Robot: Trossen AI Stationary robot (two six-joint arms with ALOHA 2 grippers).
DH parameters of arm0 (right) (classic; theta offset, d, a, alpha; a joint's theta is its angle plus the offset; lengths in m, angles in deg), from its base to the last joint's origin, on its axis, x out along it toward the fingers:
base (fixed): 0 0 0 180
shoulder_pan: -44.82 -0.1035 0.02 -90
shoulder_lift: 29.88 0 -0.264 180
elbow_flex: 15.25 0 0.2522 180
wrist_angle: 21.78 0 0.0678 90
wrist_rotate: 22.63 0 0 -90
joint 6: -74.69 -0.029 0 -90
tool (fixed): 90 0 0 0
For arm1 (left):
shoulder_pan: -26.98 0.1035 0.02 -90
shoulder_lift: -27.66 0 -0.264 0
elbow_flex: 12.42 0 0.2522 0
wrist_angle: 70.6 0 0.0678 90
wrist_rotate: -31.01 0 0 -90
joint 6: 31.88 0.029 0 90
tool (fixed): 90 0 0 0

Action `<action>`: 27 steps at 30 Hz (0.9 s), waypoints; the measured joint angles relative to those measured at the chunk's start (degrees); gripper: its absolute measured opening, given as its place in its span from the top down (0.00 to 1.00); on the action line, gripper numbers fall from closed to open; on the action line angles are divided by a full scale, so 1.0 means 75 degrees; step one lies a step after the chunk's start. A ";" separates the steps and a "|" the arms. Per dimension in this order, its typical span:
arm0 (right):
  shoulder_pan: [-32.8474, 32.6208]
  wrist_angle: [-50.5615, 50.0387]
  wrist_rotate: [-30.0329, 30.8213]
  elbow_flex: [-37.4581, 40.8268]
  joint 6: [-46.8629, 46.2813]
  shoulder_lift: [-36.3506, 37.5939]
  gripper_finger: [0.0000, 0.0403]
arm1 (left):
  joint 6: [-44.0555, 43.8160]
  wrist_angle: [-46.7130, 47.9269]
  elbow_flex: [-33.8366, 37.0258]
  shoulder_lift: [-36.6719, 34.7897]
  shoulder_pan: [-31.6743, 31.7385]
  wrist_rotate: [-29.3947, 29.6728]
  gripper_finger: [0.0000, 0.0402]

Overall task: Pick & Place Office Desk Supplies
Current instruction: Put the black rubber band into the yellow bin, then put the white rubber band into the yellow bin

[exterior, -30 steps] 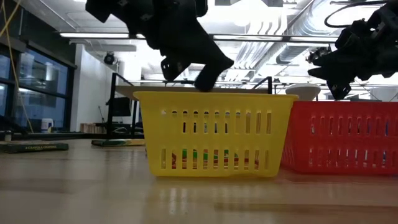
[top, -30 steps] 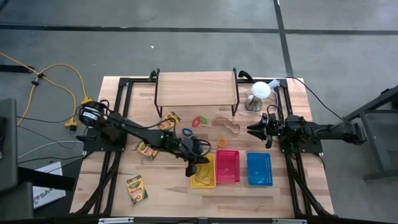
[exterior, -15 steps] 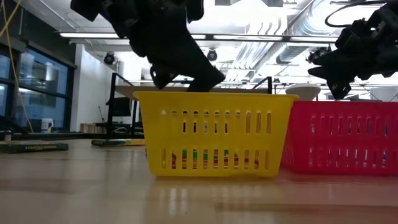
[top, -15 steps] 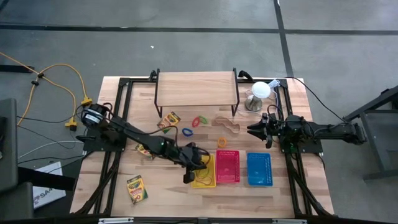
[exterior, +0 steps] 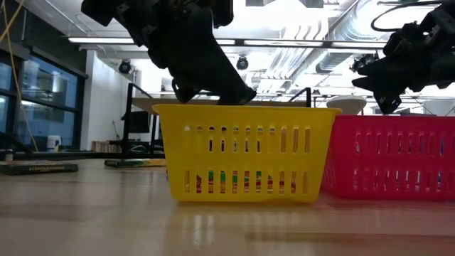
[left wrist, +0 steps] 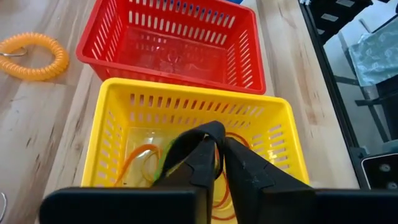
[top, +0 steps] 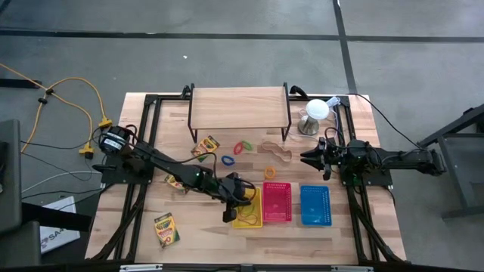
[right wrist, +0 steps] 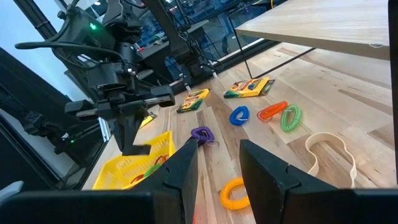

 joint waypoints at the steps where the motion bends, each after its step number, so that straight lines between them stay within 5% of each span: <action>1: 0.0000 0.0000 0.0000 0.0000 0.0000 0.0000 0.73 | 0.0000 0.0001 0.0000 0.0000 0.0000 0.0000 0.89; 8: 0.0000 0.0000 0.0000 0.0000 -0.0003 0.0000 0.73 | 0.0000 -0.0005 0.0000 0.0000 0.0003 -0.0003 0.82; 27: 0.0000 0.0000 0.0000 -0.0001 -0.0003 0.0000 0.73 | 0.0003 0.0070 0.0000 -0.0078 0.0028 -0.0040 0.82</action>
